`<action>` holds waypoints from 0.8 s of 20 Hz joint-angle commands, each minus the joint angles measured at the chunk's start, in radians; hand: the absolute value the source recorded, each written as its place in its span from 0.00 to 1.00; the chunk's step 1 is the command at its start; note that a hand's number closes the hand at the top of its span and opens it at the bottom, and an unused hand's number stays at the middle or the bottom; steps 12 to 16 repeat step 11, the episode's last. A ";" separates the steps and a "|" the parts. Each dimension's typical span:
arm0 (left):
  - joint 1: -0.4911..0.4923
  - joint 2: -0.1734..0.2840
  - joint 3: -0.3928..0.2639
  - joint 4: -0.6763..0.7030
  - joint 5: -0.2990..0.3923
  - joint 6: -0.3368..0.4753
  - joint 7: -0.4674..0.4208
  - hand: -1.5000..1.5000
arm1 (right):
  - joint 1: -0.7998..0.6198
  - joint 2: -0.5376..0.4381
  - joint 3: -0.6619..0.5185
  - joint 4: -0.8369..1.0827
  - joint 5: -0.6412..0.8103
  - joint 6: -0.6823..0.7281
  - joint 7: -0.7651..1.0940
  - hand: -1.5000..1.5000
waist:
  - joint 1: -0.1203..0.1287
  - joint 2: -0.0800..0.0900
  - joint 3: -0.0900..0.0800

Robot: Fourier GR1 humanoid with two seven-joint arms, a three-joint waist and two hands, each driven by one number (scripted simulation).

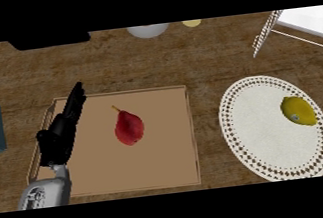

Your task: Pick the bell pepper from the placemat and place it in the tiered shelf

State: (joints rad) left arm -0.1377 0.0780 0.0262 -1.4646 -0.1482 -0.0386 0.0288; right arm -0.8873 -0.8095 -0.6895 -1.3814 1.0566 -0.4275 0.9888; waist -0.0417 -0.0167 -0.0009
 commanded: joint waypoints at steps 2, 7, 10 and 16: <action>0.044 -0.022 -0.008 -0.002 -0.023 0.037 -0.026 0.50 | 0.162 -0.031 -0.123 -0.222 -0.099 0.264 0.103 0.00 | -0.039 -0.009 0.001; 0.041 0.019 0.021 -0.019 -0.006 0.013 0.007 0.50 | 0.319 -0.045 -0.250 -0.429 -0.210 0.517 0.108 0.00 | -0.055 -0.014 0.002; 0.007 0.008 0.022 0.002 -0.003 0.019 0.013 0.50 | 0.386 -0.034 -0.416 -0.563 -0.330 0.612 0.097 0.00 | -0.041 -0.005 0.002; 0.038 -0.006 0.017 -0.007 -0.015 0.041 -0.013 0.50 | 0.382 -0.059 -0.433 -0.595 -0.363 0.691 0.125 0.00 | -0.054 -0.012 0.001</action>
